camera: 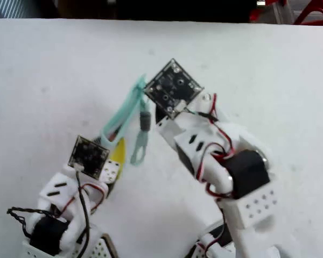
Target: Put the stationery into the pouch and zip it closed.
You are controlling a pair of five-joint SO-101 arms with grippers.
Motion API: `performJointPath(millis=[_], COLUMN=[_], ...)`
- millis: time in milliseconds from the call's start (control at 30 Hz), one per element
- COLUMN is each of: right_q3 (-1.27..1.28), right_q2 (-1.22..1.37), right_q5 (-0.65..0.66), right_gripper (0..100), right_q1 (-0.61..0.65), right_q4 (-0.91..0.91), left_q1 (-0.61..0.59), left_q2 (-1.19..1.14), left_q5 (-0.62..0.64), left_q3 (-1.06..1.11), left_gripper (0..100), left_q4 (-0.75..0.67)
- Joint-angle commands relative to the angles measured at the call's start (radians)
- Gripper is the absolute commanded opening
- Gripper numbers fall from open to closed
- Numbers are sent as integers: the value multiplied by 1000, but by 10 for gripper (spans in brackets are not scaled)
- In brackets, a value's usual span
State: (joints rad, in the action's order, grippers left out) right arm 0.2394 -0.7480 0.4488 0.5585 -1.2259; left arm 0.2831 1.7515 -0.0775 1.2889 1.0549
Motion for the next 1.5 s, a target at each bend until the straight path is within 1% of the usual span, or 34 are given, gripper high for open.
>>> performJointPath(millis=[0,133,200,333,467,567,700,833,1033,1167,1300,1467], right_q3=[100,164,172,170,173,176,203,325,425,450,486,512], right_q2=[-62,-117,-114,-45,28,31,-1,-19,-16,-15,-15,-24], right_q5=[2,2,0,-83,-89,-92,-167,-175,-167,-166,-166,-175], right_gripper=[204,204,204,205,205,205,219,274,276,265,204,209], right_q1=[35,102,96,56,45,51,45,25,1,1,4,7], right_q4=[116,200,259,317,311,262,213,334,518,593,638,673], left_q1=[8,8,8,8,8,8,8,8,8,8,8,8], left_q2=[-12,-12,-12,-12,-12,-12,-12,-12,-12,-12,-12,-12], left_q5=[12,11,11,11,11,11,11,11,11,11,11,11], left_q3=[-40,-40,-38,-38,-38,-38,-38,-38,-38,-38,-38,-38], left_gripper=[20,20,20,20,20,20,20,20,20,21,21,21], left_q4=[-21,-21,-20,-8,-6,-6,-6,-11,-8,-8,-8,-8])
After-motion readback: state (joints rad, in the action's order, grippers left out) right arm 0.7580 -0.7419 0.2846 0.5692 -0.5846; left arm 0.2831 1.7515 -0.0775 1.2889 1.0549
